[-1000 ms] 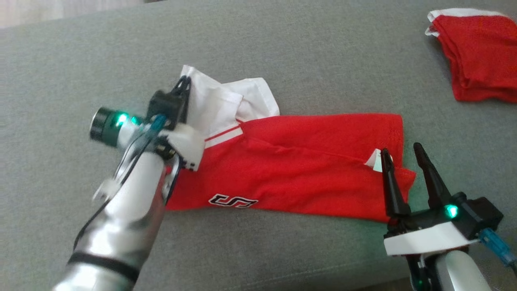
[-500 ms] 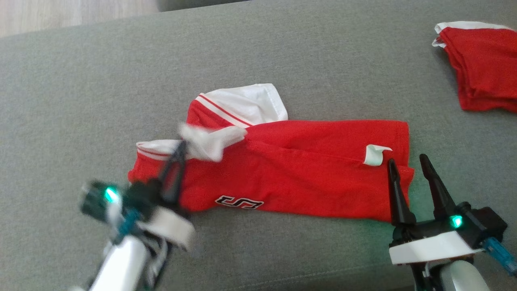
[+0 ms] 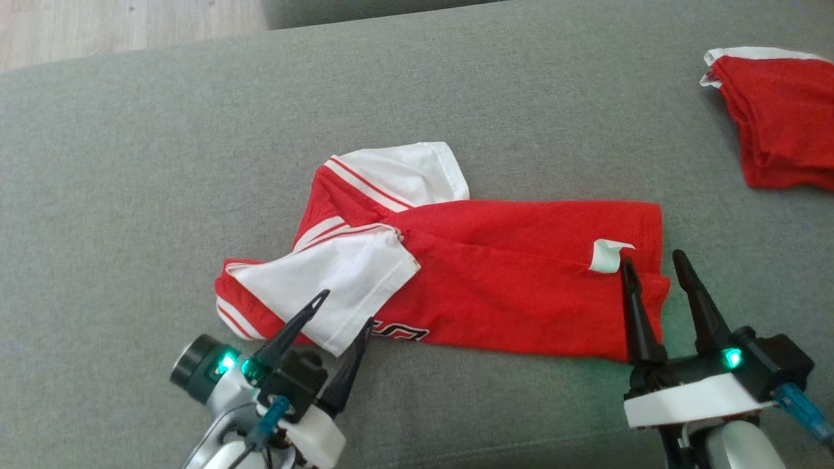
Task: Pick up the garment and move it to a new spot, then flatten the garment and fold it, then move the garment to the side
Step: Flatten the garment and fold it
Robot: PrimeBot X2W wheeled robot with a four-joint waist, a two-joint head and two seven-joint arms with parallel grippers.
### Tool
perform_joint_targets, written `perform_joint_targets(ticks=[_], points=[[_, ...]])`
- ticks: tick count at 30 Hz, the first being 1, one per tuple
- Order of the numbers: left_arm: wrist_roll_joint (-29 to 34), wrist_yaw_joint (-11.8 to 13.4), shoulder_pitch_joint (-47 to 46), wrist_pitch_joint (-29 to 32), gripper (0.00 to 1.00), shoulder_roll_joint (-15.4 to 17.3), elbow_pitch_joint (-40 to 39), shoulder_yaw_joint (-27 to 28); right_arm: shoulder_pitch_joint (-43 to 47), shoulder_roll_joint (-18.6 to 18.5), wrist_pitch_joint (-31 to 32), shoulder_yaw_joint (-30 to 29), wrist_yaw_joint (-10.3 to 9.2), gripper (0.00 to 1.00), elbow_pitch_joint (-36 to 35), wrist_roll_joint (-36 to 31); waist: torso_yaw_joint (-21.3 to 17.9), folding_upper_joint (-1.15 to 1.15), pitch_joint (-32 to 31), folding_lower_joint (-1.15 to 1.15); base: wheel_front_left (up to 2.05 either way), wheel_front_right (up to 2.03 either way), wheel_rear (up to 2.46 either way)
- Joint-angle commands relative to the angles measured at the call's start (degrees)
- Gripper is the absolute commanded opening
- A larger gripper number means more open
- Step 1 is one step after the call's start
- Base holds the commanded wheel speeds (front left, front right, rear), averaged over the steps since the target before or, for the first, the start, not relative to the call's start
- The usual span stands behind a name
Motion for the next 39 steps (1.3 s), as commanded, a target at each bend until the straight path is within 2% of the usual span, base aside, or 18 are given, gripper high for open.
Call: perform_joint_targets(ticks=[1, 7, 11, 20, 21, 22, 23, 24, 31, 33, 36, 38, 39], points=[[0.41, 0.31, -1.91, 0.27, 1.0, 1.22, -2.19, 1.57, -0.17, -0.15, -0.62, 1.01, 0.39, 1.0, -1.46, 0.03, -0.02, 0.0, -0.04, 0.0, 0.0, 0.0, 0.0], [5.9, -1.24, -1.53, 4.66, 1.0, 6.02, -4.91, -1.88, -0.42, 0.1, -0.62, 1.41, 0.39, 1.0, -1.49, 0.09, -0.57, 0.0, 0.21, 0.0, 0.0, 0.0, 0.0], [10.31, -1.16, -1.1, 7.89, 1.0, 8.59, -5.52, -4.09, -0.35, 0.19, -0.62, 1.24, 0.39, 1.0, -1.54, 0.25, -0.91, 0.0, 0.62, 0.0, 0.0, 0.0, 0.0], [12.65, 1.27, -1.51, 9.23, 1.0, 9.03, -1.59, -4.62, -0.71, 0.2, -0.62, 1.1, 0.39, 1.0, -1.57, 0.31, -1.2, 0.0, 1.37, 0.0, 0.0, 0.0, 0.0], [12.8, 1.45, -1.73, 9.18, 0.77, 8.9, -1.11, -4.74, -0.78, 0.17, -0.62, 1.15, 0.39, 1.0, -1.6, 0.32, -1.21, 0.0, 1.47, 0.0, 0.0, 0.0, 0.0], [13.04, 1.9, -1.96, 9.09, 0.35, 8.75, -0.74, -4.73, -0.85, 0.1, -0.62, 1.15, 0.39, 1.0, -1.63, 0.34, -1.19, 0.0, 1.59, 0.0, 0.0, 0.0, 0.0], [13.28, 2.27, -2.18, 9.0, 0.15, 8.61, -0.4, -4.79, -0.88, 0.0, -0.62, 1.08, 0.39, 1.0, -1.66, 0.37, -1.1, 0.0, 1.68, 0.0, 0.0, 0.0, 0.0], [13.41, 2.45, -2.39, 8.89, 0.0, 8.49, -0.09, -4.89, -0.9, -0.09, -0.62, 0.97, 0.39, 1.0, -1.7, 0.38, -1.01, 0.0, 1.74, 0.0, 0.0, 0.0, 0.0], [12.48, 2.85, -3.69, 6.99, 0.0, 7.96, 2.25, -4.93, -0.34, -0.35, -0.62, 0.49, 0.39, 1.0, -1.45, 0.27, -0.2, 0.0, 0.95, 0.0, 0.0, 0.0, 0.0], [6.74, 2.29, -2.44, 4.86, 0.0, 5.95, 2.41, -2.9, -0.32, -0.55, -0.62, 0.69, 0.39, 1.0, -1.39, 0.22, -0.19, 0.0, 0.57, 0.0, 0.0, 0.0, 0.0], [-3.67, -0.75, 0.41, 1.43, 0.0, 2.71, 2.32, -0.02, -0.2, -0.77, -0.62, 0.61, 0.39, 1.0, -1.38, 0.18, -0.11, 0.0, 0.09, 0.0, 0.0, 0.0, 0.0], [-10.99, -3.56, 2.4, 0.21, 0.3, 0.67, 2.7, 1.99, 0.03, -0.81, -0.62, 0.55, 0.39, 1.0, -1.31, 0.12, -0.04, 0.0, -0.33, 0.0, 0.0, 0.0, 0.0], [-14.13, -4.74, 3.18, -0.13, 0.49, -0.1, 3.01, 2.92, 0.16, -0.82, -0.62, 0.59, 0.39, 1.0, -1.25, 0.08, -0.06, 0.0, -0.55, 0.0, 0.0, 0.0, 0.0]])
